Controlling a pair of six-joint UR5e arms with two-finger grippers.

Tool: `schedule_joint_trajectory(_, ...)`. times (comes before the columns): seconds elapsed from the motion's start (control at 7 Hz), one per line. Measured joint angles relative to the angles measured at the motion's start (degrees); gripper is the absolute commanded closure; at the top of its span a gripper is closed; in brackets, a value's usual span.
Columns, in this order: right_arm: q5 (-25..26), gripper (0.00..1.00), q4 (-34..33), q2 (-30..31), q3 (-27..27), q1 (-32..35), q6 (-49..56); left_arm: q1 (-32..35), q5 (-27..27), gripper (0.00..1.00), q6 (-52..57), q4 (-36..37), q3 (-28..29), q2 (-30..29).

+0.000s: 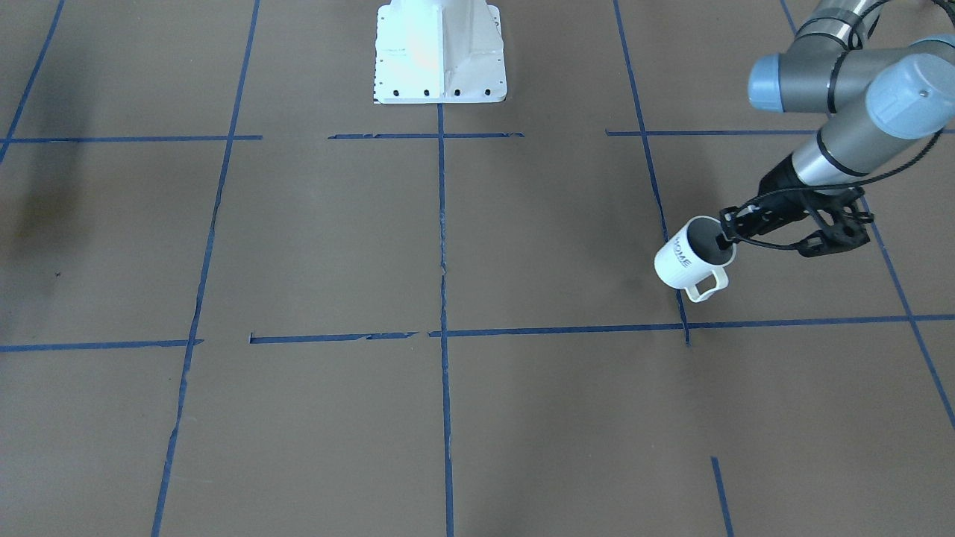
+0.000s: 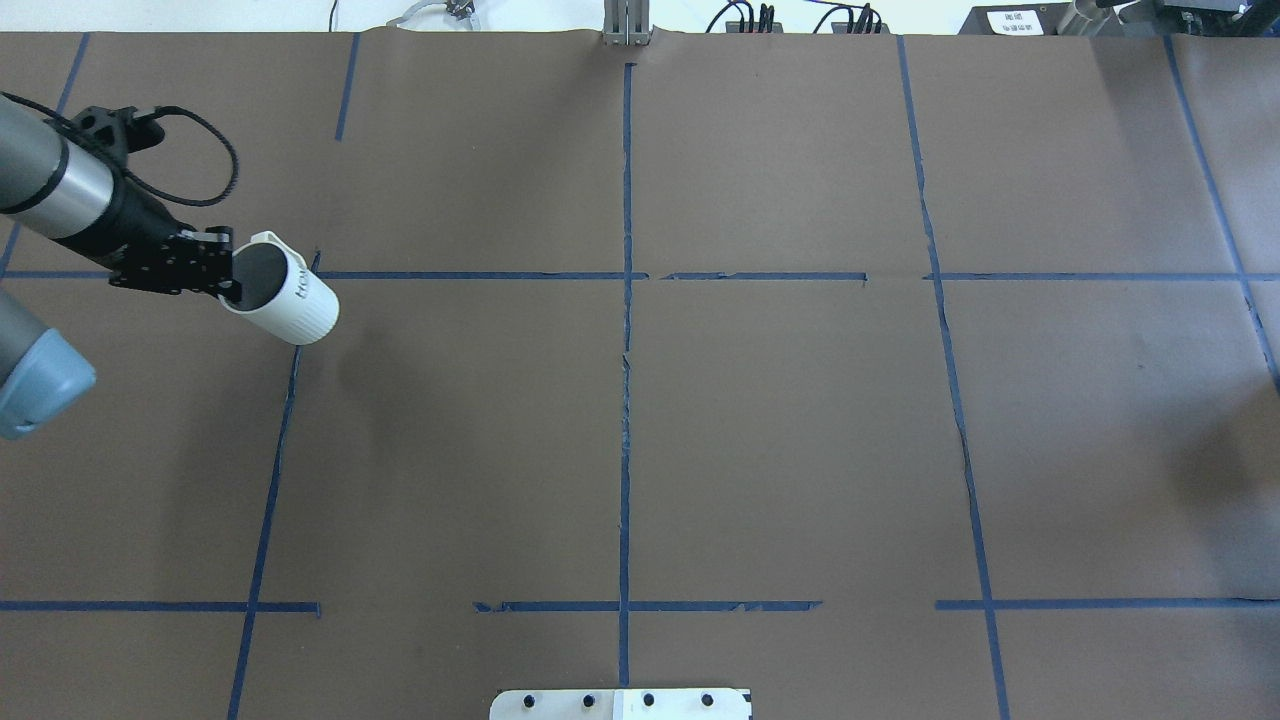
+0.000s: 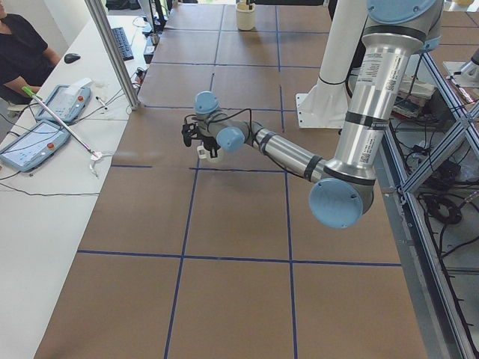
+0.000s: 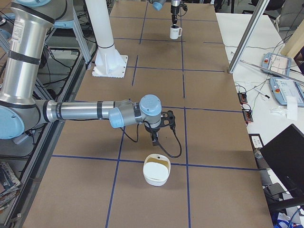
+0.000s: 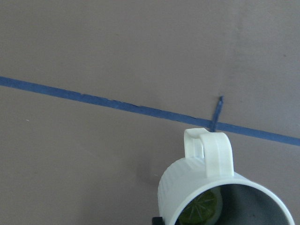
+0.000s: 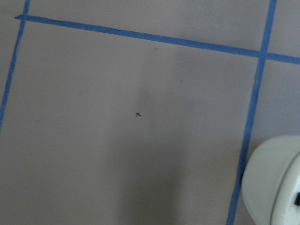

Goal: Left arm hands cup to right arm to dump lemon

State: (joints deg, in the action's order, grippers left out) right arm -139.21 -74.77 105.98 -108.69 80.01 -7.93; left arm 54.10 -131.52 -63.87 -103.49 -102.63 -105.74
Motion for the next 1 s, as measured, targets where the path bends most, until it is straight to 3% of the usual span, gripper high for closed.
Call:
schedule_joint_trajectory(0.43, 4.8, 0.00, 19.3, -3.1, 0.0, -11.1, -23.8, -9.5, 3.4, 1.00, -8.9, 16.7, -3.6, -15.2)
schedule_joint_trajectory(0.71, 8.4, 0.00, 31.7, -6.3, -0.4, -15.3, -31.6, -13.9, 6.1, 1.00, -10.0, 20.5, -0.6, -22.8)
schedule_joint_trajectory(1.0, 13.7, 0.00, 39.0, -8.6, -2.9, -19.5, -33.4, -16.1, 7.7, 1.00, -10.2, 21.2, 5.0, -29.0)
